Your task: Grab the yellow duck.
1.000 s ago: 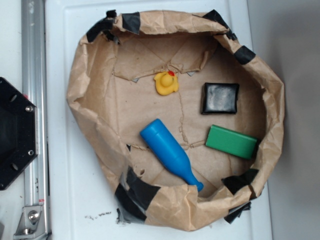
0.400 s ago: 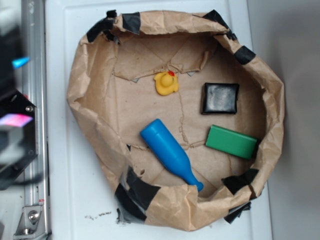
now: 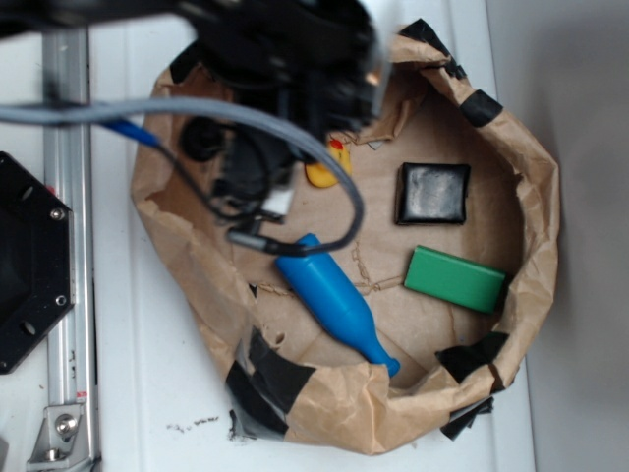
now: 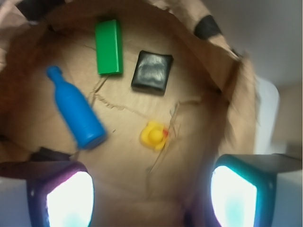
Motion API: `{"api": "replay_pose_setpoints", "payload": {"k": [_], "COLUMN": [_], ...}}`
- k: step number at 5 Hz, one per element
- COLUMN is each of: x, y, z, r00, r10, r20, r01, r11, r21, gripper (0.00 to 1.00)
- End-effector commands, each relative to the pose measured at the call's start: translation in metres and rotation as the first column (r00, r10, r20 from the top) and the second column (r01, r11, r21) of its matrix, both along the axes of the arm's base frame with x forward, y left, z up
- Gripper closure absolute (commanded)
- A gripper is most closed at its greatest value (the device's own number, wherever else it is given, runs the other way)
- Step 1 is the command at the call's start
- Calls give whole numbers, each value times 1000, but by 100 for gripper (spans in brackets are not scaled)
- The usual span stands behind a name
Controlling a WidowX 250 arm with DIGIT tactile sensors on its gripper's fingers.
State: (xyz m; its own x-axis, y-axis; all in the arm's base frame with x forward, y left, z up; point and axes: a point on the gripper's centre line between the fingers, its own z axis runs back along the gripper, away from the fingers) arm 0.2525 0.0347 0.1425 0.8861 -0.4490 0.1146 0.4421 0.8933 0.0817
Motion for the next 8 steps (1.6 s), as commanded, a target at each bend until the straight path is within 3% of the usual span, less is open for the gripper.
{"api": "replay_pose_setpoints", "payload": {"k": [1,2,3,4,8], "x": [16,11,13,13,13], "y": [-31,-17,9,19,19], "z": [-33,-52,-55,-60,-60], "r00": [953,961,972,977,977], "r10": [-296,-275,-233,-213,-213], "r20": [68,21,13,-10,-10], "r01": [294,274,233,213,213], "r11": [955,962,973,974,974], "r21": [38,16,-1,77,77], "gripper": [0,0,0,0,0]}}
